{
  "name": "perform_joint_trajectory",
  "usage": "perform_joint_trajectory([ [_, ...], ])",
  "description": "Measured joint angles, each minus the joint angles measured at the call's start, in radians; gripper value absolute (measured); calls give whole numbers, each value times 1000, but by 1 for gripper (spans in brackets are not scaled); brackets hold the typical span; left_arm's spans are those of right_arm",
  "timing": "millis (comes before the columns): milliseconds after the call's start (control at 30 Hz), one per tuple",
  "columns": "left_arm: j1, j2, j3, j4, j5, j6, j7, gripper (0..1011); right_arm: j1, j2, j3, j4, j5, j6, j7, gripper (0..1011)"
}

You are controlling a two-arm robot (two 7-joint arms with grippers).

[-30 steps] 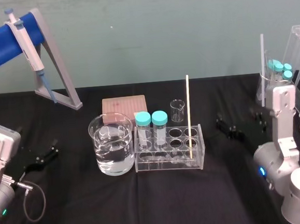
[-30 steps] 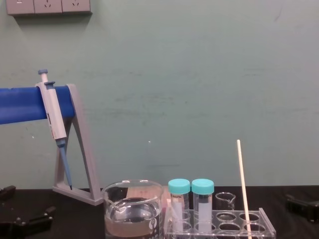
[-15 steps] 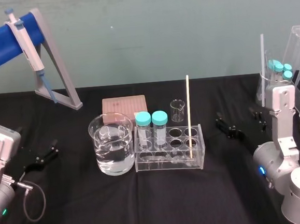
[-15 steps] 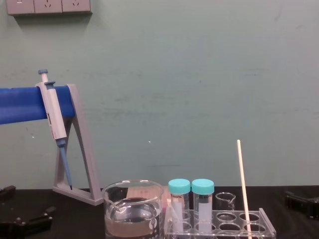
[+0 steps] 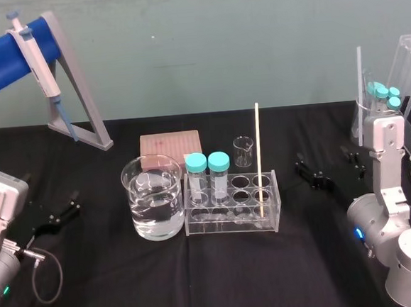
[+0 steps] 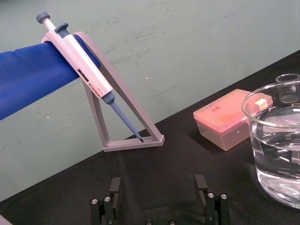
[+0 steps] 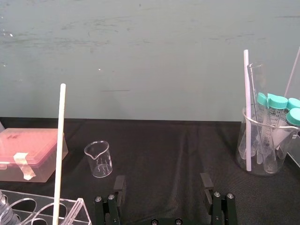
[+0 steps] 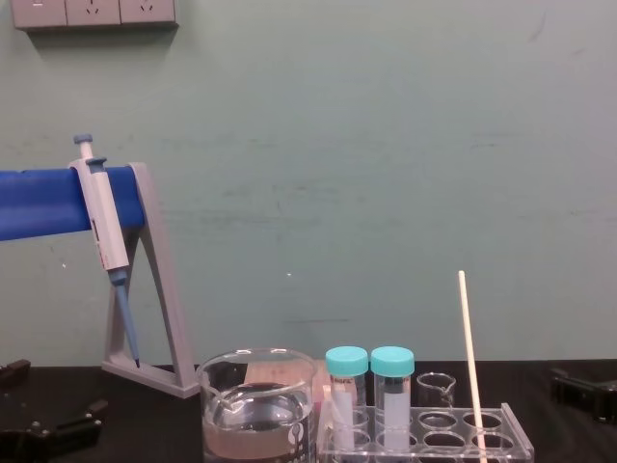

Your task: Hold the thermometer with one hand and immerse one end into the beaker, then reinsert it into the test tube rack.

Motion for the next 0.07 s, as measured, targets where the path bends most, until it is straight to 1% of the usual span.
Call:
perform_joint_trajectory([
  [67,0,0,0,0,0,0,0,1004,0,0,0,0,0,0,0,1000],
])
